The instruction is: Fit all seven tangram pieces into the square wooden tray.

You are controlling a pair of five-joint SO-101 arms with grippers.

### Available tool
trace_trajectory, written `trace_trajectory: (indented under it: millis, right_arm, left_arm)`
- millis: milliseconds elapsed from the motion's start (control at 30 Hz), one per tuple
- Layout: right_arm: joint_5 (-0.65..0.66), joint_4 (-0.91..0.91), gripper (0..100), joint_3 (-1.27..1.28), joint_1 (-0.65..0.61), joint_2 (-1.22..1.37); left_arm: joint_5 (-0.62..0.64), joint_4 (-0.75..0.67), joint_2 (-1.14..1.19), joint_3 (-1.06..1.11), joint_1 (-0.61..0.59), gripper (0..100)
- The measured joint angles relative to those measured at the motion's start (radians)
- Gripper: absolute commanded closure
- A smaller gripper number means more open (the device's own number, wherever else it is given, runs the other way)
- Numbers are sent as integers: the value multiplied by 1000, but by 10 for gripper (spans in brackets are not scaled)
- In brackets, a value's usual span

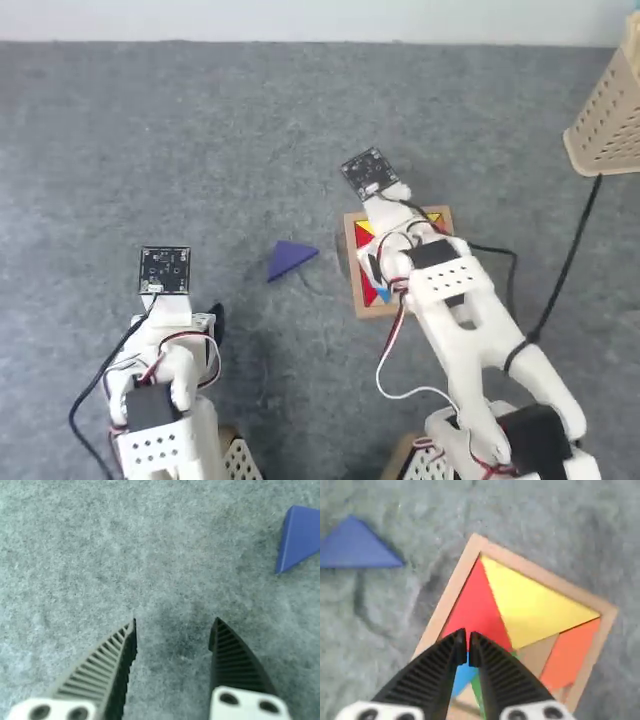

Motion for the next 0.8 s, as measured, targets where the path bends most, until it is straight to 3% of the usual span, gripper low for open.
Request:
trace_trajectory:
  millis: [500, 800]
  right_arm:
    - [0, -35, 992, -15, -2, 183]
    - [2, -9, 992, -18, 107, 183]
  left_arm:
    - [0, 0, 0, 0, 0, 775]
    - [0, 0, 0, 0, 0, 775]
